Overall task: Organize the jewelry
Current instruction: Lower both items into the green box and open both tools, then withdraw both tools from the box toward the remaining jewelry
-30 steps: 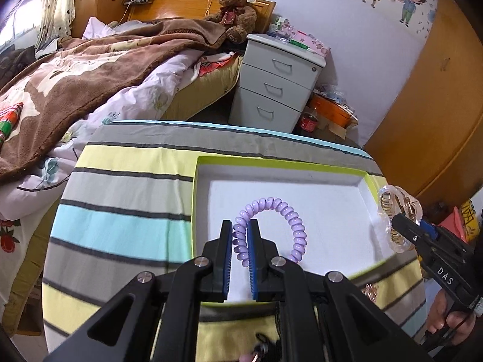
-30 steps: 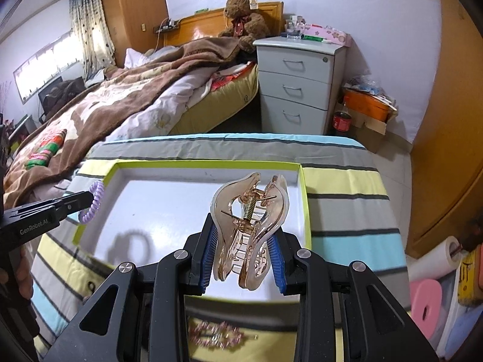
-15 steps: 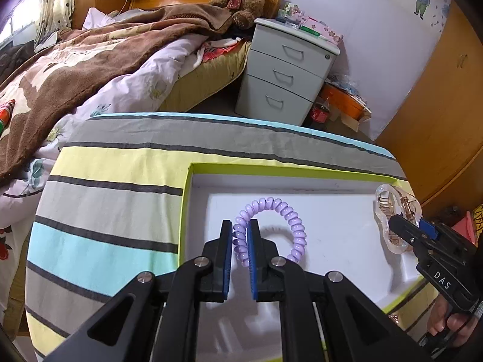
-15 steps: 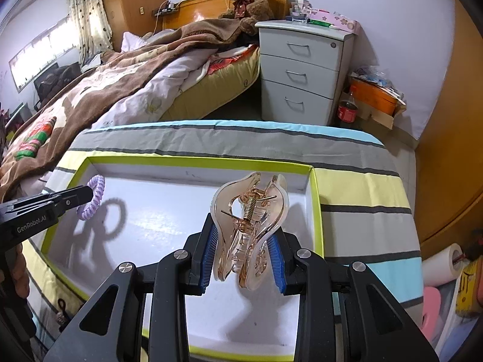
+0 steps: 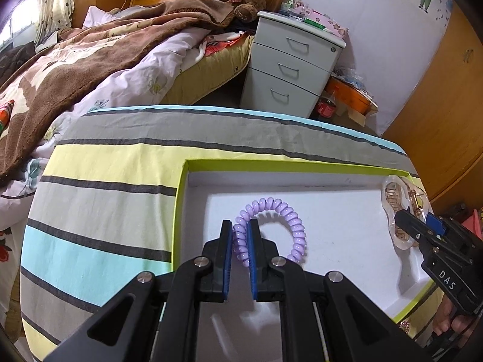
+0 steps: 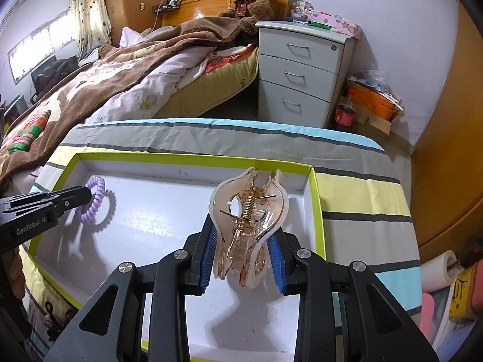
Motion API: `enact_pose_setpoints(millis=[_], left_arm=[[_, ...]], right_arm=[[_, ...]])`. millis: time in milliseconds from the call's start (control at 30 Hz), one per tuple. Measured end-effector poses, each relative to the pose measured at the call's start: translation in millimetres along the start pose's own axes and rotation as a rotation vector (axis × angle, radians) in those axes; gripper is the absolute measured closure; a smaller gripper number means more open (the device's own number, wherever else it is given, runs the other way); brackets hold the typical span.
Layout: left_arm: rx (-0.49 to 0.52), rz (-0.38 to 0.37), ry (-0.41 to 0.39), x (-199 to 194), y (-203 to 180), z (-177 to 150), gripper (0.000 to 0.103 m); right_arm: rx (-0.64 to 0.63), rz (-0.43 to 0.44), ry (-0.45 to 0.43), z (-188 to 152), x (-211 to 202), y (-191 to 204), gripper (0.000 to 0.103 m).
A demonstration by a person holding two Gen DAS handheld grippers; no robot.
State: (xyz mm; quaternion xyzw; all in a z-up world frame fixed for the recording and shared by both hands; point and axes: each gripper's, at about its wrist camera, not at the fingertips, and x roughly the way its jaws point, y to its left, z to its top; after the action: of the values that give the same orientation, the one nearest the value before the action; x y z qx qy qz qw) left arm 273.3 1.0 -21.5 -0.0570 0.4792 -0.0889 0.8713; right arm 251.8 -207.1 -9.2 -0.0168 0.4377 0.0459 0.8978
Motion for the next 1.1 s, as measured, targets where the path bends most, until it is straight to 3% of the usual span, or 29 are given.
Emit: enact_pose_setpoints(millis=[233,367,433,633,833,967,1100], left_arm=[[0.001,0.003,0.007,2,-1,0,0.092],[0.004,0.010,0.009,3,-2,1,0.092],[0.004,0.014,0.009,3,-2,1,0.091],[0.002,0.018,0.003,1,-2,1,0.078],[0.002,0.008,0.009,0,-3,0,0.070],[0.004,0.007,-0.002,-8,-6,-3,0.060],[0.002,0.004,-0.015,-18,-8,-6,0.059]], right_arm=[[0.014,-0.011,0.000,1,2,-4,0.069],[0.032,-0.001,-0.004,1,2,-7,0.056],[0.034,-0.001,-0.007,1,2,-7,0.056],[0.040,-0.006,-0.029,1,-2,-8,0.048],[0.046,-0.013,-0.041,0,-6,-9,0.048],[0.047,-0.010,-0.057,-2,-12,-9,0.047],[0.057,-0.003,-0.073,-5,-21,-9,0.046]])
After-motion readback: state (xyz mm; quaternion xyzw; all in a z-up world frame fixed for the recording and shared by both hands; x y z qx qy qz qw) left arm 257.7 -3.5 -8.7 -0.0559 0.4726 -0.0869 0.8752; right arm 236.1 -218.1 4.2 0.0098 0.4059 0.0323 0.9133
